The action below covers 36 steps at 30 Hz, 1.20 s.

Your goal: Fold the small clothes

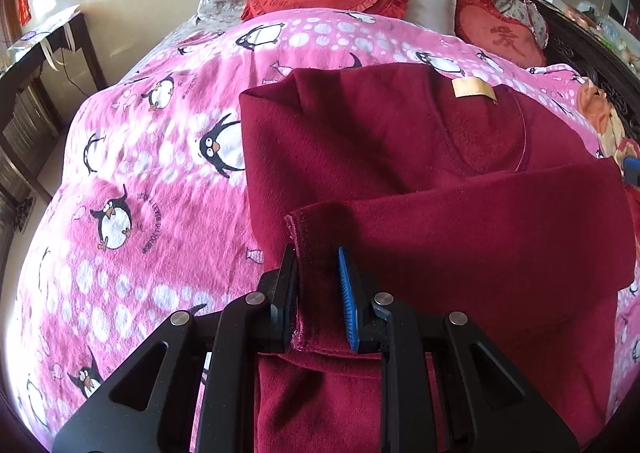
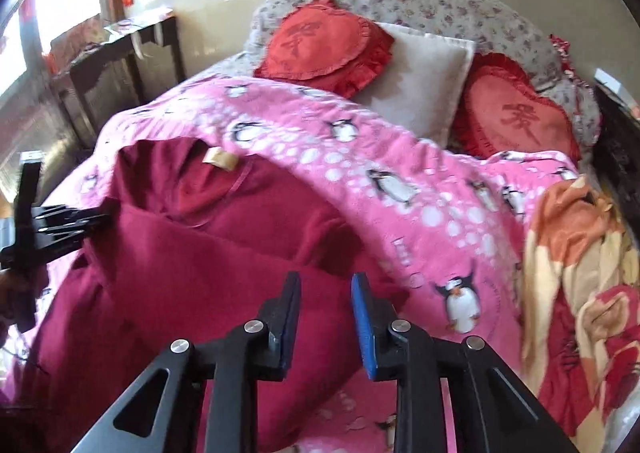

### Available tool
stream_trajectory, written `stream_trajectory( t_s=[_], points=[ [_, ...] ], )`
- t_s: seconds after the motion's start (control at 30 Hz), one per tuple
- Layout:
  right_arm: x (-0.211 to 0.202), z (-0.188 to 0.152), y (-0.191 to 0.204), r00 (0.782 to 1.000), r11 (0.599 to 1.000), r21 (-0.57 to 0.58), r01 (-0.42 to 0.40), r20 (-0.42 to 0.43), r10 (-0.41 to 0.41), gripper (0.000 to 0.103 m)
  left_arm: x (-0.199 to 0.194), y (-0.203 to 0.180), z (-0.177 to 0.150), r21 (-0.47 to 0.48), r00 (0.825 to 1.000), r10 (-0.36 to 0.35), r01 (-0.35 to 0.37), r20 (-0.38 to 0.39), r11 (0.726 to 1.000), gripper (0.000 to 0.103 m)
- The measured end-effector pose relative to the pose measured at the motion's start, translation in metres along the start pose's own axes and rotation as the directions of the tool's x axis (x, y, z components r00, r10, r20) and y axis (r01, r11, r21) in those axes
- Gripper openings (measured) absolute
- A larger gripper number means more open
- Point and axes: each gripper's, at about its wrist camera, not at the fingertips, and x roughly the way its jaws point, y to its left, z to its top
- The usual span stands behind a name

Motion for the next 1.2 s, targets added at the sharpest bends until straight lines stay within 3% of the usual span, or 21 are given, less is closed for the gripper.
stream_trajectory(
  t_s=[0.1, 0.2, 0.3, 0.43, 0.6, 0.7, 0.77, 0.87, 1.07, 1.1, 1.17, 1.2],
  points=[
    [0.018, -0.011, 0.015, 0.996, 0.996, -0.054, 0.067, -0.056, -0.071, 0.024, 0.001, -0.001, 0.0, 0.004, 1.0, 0.008, -0.008, -0.001, 1.0, 0.018],
    [0.046, -0.029, 0.005, 0.979, 0.985, -0.053, 0.162, -0.113, -0.168, 0.022, 0.001, -0.007, 0.003, 0.008, 1.0, -0.004, 0.004, -0.005, 1.0, 0.019],
    [0.044, -0.04, -0.017, 0.993, 0.99, 0.106, 0.098, -0.077, -0.09, 0.023, 0.004, -0.013, 0.004, 0.035, 1.0, 0.02, -0.019, -0.013, 0.999, 0.019],
    [0.022, -0.044, -0.018, 0.996, 0.976, 0.2, 0.083, -0.058, -0.072, 0.023, 0.0, -0.004, 0.004, 0.001, 1.0, -0.007, 0.007, -0.015, 1.0, 0.019],
    [-0.007, -0.054, 0.018, 1.0, 0.987, 0.161, 0.003, -0.009, -0.001, 0.023, -0.006, 0.004, 0.001, -0.029, 1.0, 0.004, -0.004, 0.005, 1.0, 0.019],
    [0.004, -0.071, 0.032, 0.992, 0.986, 0.135, 0.095, -0.096, -0.082, 0.023, -0.001, 0.001, -0.004, -0.015, 1.0, 0.022, -0.022, -0.01, 1.0, 0.019],
    [0.017, -0.084, 0.027, 0.983, 0.973, 0.185, 0.136, -0.146, -0.109, 0.023, 0.001, -0.001, -0.007, -0.006, 0.999, 0.034, -0.034, -0.007, 0.999, 0.021],
    [0.017, -0.094, 0.019, 0.991, 0.959, 0.264, 0.104, -0.107, -0.078, 0.023, -0.003, -0.004, -0.006, 0.013, 0.999, 0.045, -0.045, -0.006, 0.999, 0.02],
    [-0.012, -0.078, 0.017, 0.995, 0.95, 0.297, 0.095, -0.017, -0.094, 0.023, -0.017, -0.006, -0.003, 0.023, 0.998, 0.047, -0.048, 0.033, 0.999, 0.021],
    [-0.016, -0.075, 0.018, 0.996, 0.951, 0.299, 0.083, 0.007, -0.089, 0.025, -0.016, -0.007, -0.002, 0.022, 0.999, 0.043, -0.044, 0.033, 0.999, 0.022],
    [-0.017, -0.064, 0.021, 0.996, 0.951, 0.305, 0.055, 0.048, -0.073, 0.026, -0.014, -0.009, -0.002, 0.02, 0.999, 0.039, -0.039, 0.025, 0.999, 0.044],
    [-0.012, -0.058, 0.022, 0.996, 0.951, 0.306, 0.052, 0.051, -0.071, 0.026, -0.012, -0.009, -0.002, 0.014, 0.999, 0.036, -0.037, 0.026, 0.999, 0.048]
  ],
)
